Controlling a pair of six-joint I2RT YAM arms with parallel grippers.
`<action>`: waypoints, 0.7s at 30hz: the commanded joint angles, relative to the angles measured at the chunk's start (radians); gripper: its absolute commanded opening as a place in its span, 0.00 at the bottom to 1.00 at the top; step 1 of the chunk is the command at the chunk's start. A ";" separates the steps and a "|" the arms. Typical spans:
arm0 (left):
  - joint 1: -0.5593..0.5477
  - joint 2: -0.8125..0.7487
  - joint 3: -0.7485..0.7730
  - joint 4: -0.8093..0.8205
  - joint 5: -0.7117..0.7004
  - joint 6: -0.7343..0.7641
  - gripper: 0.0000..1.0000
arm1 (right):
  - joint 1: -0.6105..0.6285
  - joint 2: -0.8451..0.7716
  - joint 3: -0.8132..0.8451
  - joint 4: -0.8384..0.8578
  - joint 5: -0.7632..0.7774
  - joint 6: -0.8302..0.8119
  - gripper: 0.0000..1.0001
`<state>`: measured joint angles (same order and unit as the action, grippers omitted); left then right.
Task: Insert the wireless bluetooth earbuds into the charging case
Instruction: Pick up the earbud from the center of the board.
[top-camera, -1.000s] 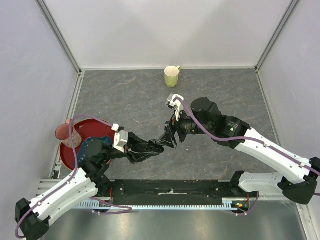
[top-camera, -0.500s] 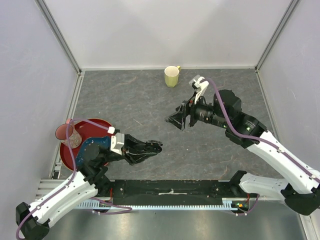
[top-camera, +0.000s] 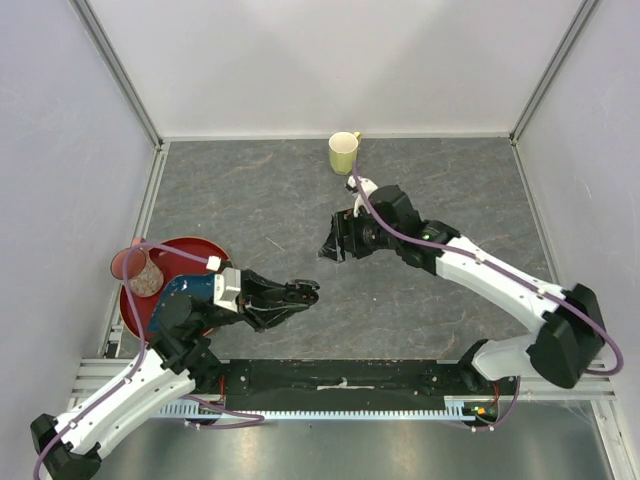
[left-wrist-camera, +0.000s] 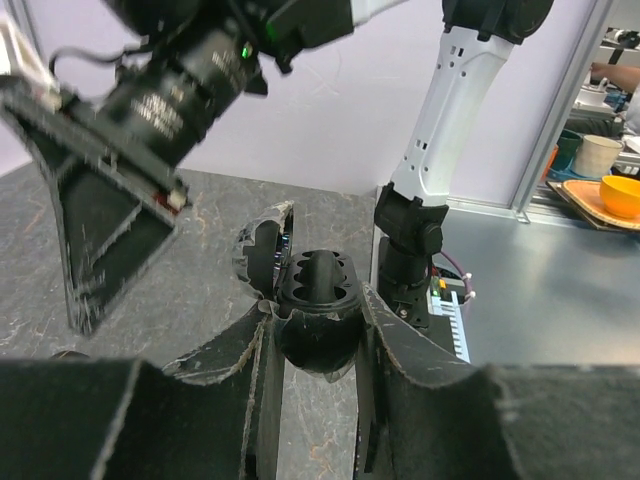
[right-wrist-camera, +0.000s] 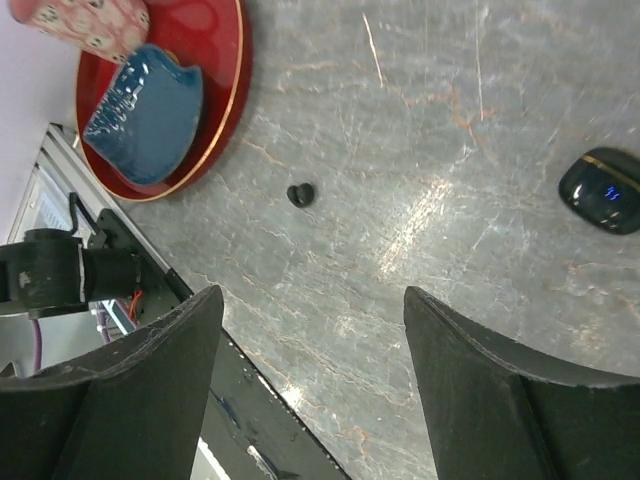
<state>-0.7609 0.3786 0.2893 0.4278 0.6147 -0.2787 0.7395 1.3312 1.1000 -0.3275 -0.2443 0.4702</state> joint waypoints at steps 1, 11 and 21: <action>-0.003 -0.018 0.056 -0.014 -0.036 0.013 0.02 | 0.001 0.089 -0.051 0.171 -0.070 0.094 0.78; -0.003 -0.050 0.126 -0.087 -0.050 0.045 0.02 | 0.063 0.422 -0.057 0.407 -0.104 0.347 0.67; -0.003 -0.107 0.128 -0.156 -0.087 0.072 0.02 | 0.204 0.597 -0.066 0.605 -0.026 0.574 0.57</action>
<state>-0.7609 0.2932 0.3832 0.2985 0.5583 -0.2512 0.9199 1.8992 1.0386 0.1162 -0.3134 0.9073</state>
